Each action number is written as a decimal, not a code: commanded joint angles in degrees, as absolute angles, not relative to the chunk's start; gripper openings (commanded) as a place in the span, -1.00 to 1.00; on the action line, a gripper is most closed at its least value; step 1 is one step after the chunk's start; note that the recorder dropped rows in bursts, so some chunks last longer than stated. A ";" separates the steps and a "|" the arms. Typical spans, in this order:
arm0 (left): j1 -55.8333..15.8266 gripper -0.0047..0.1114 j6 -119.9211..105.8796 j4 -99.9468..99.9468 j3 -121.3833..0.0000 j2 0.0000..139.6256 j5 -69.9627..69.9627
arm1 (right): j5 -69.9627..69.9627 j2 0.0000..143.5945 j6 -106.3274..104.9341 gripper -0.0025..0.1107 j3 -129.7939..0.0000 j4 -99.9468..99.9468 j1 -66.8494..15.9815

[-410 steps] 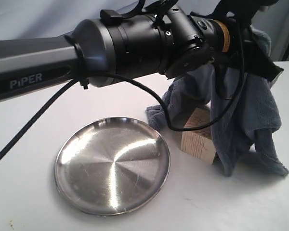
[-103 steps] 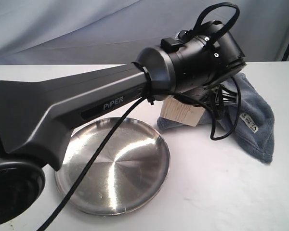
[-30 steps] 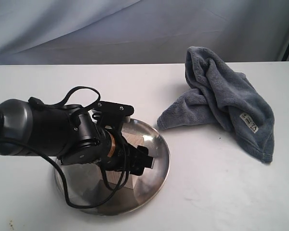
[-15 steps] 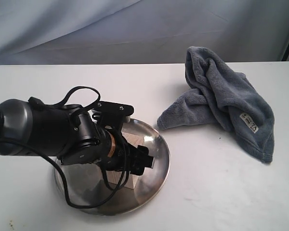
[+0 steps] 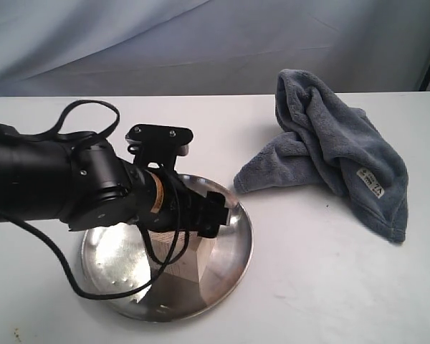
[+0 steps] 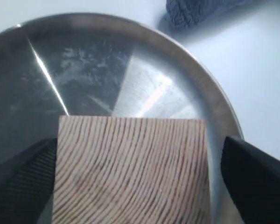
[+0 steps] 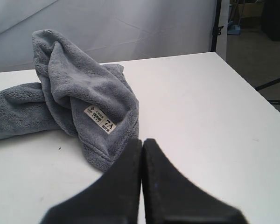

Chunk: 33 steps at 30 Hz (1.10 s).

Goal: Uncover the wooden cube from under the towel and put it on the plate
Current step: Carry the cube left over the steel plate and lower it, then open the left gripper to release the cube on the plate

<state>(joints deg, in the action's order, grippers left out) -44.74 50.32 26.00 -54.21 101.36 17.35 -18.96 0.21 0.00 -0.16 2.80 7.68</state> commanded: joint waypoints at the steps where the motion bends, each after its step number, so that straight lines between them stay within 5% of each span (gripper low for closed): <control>1: -44.60 0.61 50.69 31.14 -54.33 97.01 16.92 | -18.96 0.00 0.00 -0.96 0.00 2.34 7.92; 15: -44.60 0.53 50.47 32.34 -54.33 90.64 13.74 | -18.96 0.00 0.00 -0.96 0.00 2.34 7.92; 26: -44.60 -0.93 50.47 35.66 -54.33 90.64 12.82 | -18.96 0.00 0.00 -0.96 0.00 2.34 7.92; 33: -44.60 -0.92 50.38 36.63 -54.33 90.64 20.96 | -18.96 0.00 0.00 -0.96 0.00 2.34 7.92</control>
<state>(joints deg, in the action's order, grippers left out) -44.74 50.32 36.32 -54.21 91.13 17.37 -18.96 0.21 0.00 -0.16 2.80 7.68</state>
